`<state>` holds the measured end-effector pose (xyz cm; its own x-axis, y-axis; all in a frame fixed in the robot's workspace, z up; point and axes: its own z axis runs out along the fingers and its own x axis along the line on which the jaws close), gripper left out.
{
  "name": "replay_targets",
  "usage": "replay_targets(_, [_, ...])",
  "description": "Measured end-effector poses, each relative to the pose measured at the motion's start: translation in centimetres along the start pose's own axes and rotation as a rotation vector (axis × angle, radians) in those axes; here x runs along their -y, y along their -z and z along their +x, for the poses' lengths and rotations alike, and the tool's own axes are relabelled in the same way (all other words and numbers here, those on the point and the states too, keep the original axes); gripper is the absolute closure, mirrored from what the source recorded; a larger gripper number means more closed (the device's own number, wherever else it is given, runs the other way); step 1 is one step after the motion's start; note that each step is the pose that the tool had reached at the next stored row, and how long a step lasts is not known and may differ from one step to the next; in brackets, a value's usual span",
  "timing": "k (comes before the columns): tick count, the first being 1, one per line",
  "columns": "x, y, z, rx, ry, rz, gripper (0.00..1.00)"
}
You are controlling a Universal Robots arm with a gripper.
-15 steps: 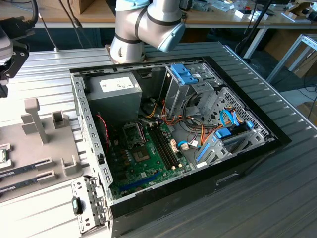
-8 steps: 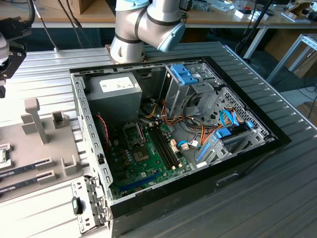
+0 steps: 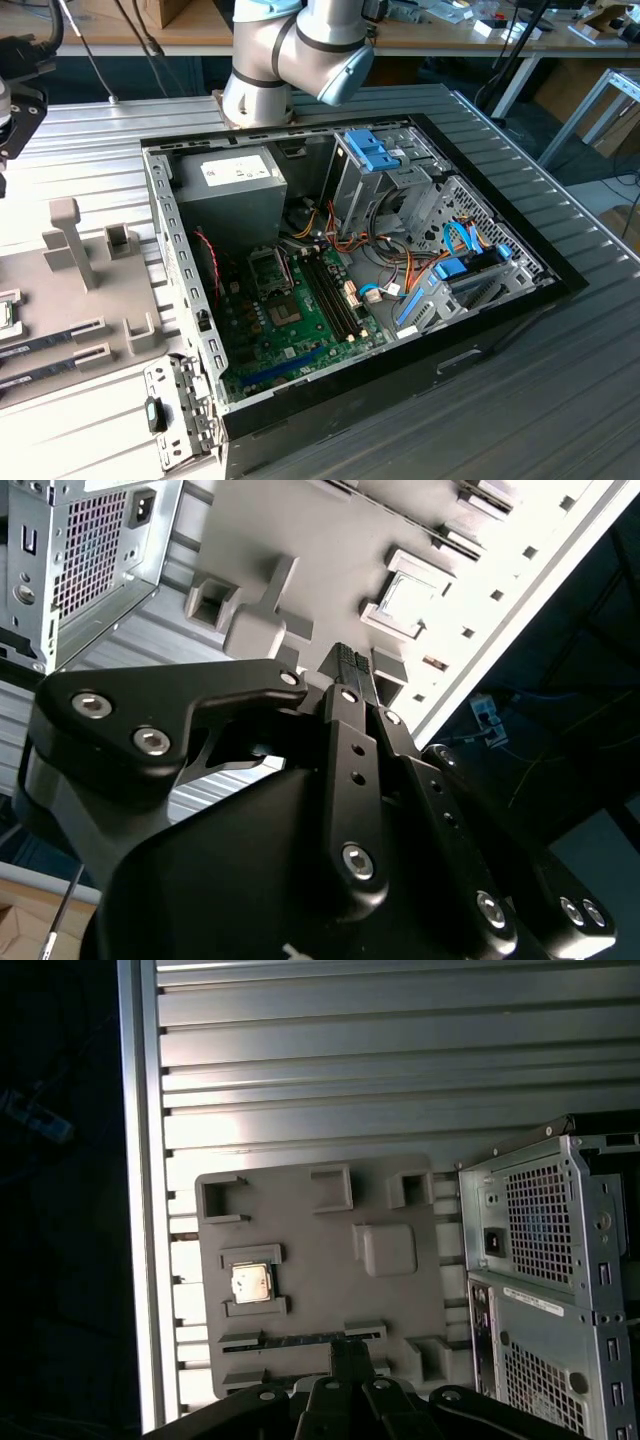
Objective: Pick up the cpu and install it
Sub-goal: 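Reach for the cpu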
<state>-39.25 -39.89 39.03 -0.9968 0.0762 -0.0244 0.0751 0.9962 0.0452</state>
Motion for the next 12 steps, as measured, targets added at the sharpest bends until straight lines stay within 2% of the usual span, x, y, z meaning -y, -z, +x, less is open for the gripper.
replay_targets(12, [0.04, -0.04, 0.47, -0.0001, 0.000, -0.0001, 0.89])
